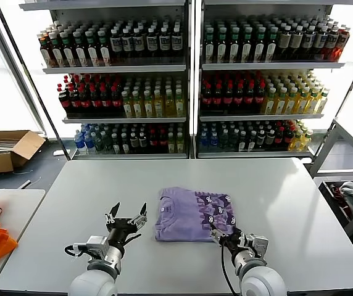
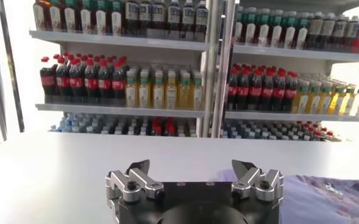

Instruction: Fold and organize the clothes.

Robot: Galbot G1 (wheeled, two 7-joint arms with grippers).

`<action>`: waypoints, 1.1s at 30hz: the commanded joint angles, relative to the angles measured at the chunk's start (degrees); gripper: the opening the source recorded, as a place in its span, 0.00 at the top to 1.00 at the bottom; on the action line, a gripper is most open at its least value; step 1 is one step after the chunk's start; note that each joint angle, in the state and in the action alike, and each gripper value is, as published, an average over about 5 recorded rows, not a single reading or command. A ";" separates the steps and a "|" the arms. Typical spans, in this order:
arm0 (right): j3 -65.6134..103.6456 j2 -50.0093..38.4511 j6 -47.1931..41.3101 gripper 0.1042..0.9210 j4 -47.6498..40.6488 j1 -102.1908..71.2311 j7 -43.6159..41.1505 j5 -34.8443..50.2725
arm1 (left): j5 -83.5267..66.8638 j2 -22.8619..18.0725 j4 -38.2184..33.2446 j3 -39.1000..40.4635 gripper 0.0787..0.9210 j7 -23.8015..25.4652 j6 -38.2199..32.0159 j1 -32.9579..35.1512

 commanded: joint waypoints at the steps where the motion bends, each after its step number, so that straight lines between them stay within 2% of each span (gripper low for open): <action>1: 3.01 -0.48 -0.02 0.12 9.24 -3.35 -1.62 -8.48 | 0.17 -0.59 -1.20 -0.45 0.12 0.61 -1.34 0.71; 5: 6.75 -1.99 0.01 0.12 13.42 -6.51 -6.74 -25.36 | 0.80 -1.33 -1.41 -0.47 0.12 1.63 -3.44 1.02; 9: 14.54 -4.01 1.18 0.12 14.48 -10.80 -12.52 -33.90 | 3.39 -1.82 -1.54 -0.36 0.12 2.91 -5.35 1.70; 17: 23.49 -4.29 5.68 0.12 10.32 -9.96 -13.49 -31.20 | 4.13 -2.02 -2.77 -1.68 0.12 3.41 -7.47 2.90; 25: 22.17 -2.46 5.42 0.12 7.99 -7.57 -13.06 -28.97 | 6.34 -2.05 -4.58 -4.69 0.12 4.34 -7.94 4.82; 33: 20.93 -2.68 4.50 0.12 8.33 -7.17 -13.20 -28.97 | 6.70 -1.83 -6.13 -4.43 0.12 4.17 -9.02 5.70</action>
